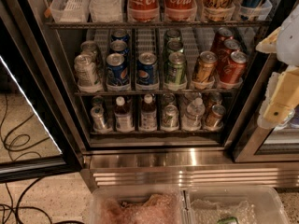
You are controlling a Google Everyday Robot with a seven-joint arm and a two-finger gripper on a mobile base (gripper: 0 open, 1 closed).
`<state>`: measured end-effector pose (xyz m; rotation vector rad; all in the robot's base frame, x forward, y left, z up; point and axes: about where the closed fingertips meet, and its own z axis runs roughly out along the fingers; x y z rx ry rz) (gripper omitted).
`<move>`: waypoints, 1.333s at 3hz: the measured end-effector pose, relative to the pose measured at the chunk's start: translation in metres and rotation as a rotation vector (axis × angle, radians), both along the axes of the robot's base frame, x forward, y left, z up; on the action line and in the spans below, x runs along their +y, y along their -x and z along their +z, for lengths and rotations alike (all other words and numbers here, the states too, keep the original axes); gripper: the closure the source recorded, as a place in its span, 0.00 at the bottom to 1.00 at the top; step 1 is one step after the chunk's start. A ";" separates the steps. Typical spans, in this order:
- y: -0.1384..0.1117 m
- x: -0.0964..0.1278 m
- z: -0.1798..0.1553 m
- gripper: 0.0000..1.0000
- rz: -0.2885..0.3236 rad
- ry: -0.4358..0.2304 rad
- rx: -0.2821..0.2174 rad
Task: Pick blue plastic bottle from bottom shelf of fridge
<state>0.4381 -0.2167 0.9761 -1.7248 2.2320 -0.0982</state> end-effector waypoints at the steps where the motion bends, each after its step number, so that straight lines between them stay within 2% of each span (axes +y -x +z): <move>1: 0.000 0.000 0.000 0.00 0.000 0.000 0.000; 2: 0.002 0.001 -0.001 0.00 -0.011 -0.034 -0.038; 3: 0.010 0.008 -0.008 0.00 -0.033 -0.033 -0.078; 4: 0.011 0.009 -0.013 0.00 -0.032 -0.031 -0.074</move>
Offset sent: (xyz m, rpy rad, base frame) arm -0.0074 -0.0003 -0.0054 0.1019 -0.0968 -0.0328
